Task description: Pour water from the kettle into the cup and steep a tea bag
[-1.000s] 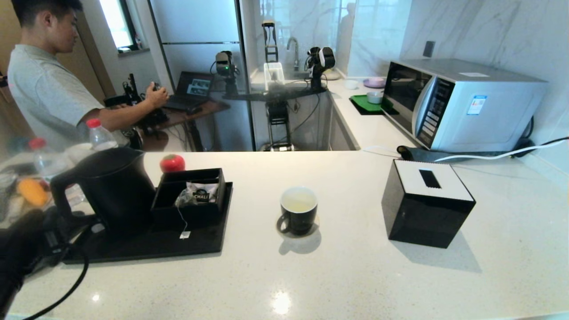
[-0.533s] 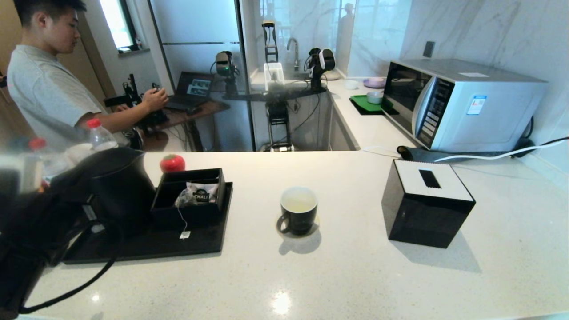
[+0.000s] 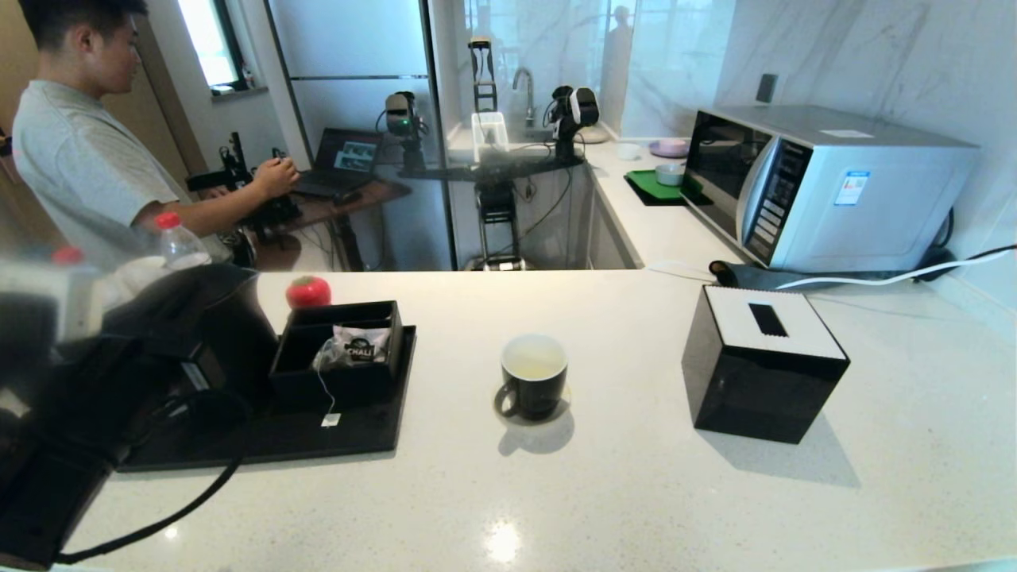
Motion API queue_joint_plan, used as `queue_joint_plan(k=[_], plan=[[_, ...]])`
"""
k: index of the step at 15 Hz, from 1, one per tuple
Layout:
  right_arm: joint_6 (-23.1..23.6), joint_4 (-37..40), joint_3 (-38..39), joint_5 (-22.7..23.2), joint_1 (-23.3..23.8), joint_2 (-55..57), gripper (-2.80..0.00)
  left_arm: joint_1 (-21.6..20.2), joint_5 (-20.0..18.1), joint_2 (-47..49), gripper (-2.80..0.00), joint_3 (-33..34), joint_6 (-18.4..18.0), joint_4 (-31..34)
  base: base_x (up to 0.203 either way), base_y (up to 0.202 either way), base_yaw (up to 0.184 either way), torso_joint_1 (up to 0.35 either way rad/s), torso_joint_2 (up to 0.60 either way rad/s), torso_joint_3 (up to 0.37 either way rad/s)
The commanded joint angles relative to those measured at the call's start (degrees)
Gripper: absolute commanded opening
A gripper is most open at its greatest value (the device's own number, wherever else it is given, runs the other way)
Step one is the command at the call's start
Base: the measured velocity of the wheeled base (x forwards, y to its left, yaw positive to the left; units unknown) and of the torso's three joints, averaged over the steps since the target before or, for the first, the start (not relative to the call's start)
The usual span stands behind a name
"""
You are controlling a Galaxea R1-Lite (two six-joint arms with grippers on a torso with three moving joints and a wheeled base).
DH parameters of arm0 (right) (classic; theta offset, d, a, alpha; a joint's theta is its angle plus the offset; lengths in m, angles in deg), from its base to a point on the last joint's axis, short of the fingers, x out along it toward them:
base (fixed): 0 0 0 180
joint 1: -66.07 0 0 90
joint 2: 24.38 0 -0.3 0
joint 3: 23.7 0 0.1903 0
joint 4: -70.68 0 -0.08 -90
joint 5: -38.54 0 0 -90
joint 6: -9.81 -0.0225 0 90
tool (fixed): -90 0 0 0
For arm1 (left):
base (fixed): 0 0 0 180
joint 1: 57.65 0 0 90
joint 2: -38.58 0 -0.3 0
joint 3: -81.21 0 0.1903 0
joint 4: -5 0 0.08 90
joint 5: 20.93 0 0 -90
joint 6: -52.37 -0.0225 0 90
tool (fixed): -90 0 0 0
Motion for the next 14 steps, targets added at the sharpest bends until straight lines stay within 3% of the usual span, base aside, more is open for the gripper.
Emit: queue_joint_plan(k=[1, 5, 8, 12, 14], plan=[[0.0, 0.0, 0.0, 0.0, 0.1, 0.1, -2.8, 0.1, 0.1, -1.7, -2.8, -1.7, -0.1, 3.2, 0.0, 0.0, 0.0, 0.0, 0.0, 0.0], [0.0, 0.0, 0.0, 0.0, 0.1, 0.1, -2.8, 0.9, 0.1, -7.4, -2.8, -14.4, -2.0, 28.3, 0.0, 0.0, 0.0, 0.0, 0.0, 0.0], [0.0, 0.0, 0.0, 0.0, 0.0, 0.1, -2.8, 1.8, 0.1, -8.9, -2.8, -26.8, -2.1, 51.2, 0.0, 0.0, 0.0, 0.0, 0.0, 0.0], [0.0, 0.0, 0.0, 0.0, 0.0, 0.1, -2.8, 2.1, 0.1, -9.7, -2.8, -41.7, 1.4, 82.3, 0.0, 0.0, 0.0, 0.0, 0.0, 0.0], [0.0, 0.0, 0.0, 0.0, 0.0, 0.1, -2.8, 1.9, 0.1, -9.3, -2.8, -46.0, 4.3, 92.0, 0.0, 0.0, 0.0, 0.0, 0.0, 0.0]])
